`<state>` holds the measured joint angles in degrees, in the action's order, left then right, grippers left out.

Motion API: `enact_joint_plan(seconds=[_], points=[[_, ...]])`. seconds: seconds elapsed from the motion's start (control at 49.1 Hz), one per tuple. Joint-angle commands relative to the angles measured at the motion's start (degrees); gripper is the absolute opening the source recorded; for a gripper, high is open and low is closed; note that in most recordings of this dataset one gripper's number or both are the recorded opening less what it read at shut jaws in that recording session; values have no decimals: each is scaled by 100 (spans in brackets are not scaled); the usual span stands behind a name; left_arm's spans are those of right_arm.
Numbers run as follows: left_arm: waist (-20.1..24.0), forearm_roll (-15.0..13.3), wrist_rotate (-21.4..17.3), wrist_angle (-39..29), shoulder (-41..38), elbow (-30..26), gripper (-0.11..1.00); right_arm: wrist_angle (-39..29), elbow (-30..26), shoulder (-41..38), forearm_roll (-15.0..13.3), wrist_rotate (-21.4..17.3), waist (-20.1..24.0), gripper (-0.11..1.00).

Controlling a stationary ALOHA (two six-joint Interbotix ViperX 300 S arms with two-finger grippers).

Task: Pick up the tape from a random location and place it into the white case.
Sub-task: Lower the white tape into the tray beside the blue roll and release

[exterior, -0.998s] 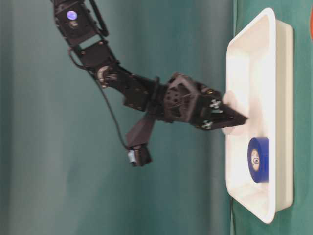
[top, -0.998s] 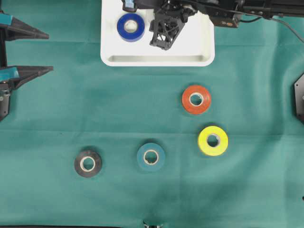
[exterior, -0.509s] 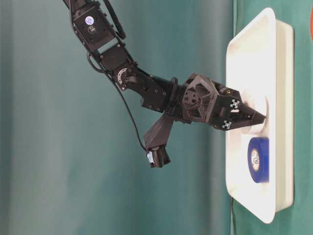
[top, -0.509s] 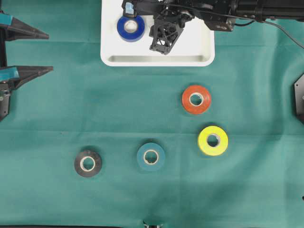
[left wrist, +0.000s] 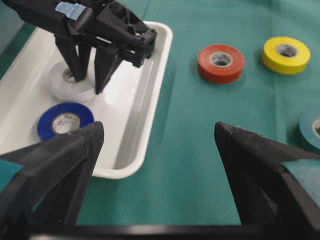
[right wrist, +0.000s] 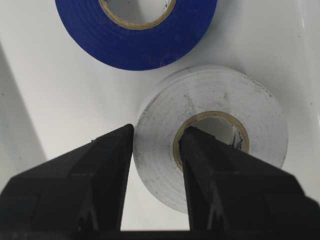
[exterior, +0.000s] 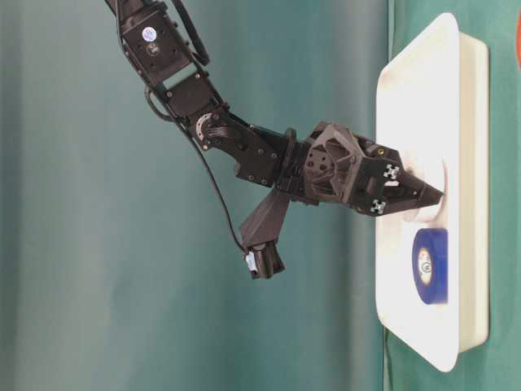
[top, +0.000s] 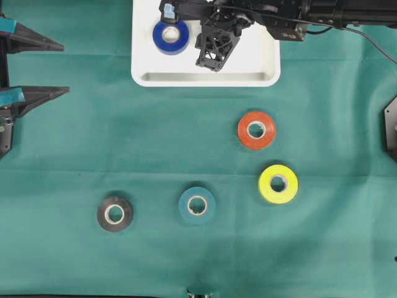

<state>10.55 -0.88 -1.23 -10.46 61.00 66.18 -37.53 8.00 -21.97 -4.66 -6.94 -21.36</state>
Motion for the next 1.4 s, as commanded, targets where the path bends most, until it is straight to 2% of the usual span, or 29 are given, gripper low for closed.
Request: enact_joint_plan(seconds=[0.0,0.143,0.204,0.244,0.346,0.509,0.774,1.099,1.384], points=[[18,9,9,35,-62,-53,97,18,-53,141,0,0,-18,36],[18,9,9,35,-62,-53,97,18,-53,167,-18,0,-18,77],[18,9,9,26,-62,-53,97,18,-53,202,-35,-9,-18,89],[18,9,9,26,-62,-62,97,18,-62,237,-26,-18,-18,92],[18,9,9,26,-62,-53,97,18,-62,308,-35,-35,-18,88],[18,18,9,26,-62,-53,97,-44,-62,501,-35,-26,-18,89],[18,9,9,44,-62,-53,97,-563,-114,1336,-53,-9,-18,89],[44,9,9,53,-62,-62,97,-1283,-334,2092,-308,-44,-18,89],[35,9,9,44,-53,-62,97,-1397,-387,2487,-448,-53,-18,89]])
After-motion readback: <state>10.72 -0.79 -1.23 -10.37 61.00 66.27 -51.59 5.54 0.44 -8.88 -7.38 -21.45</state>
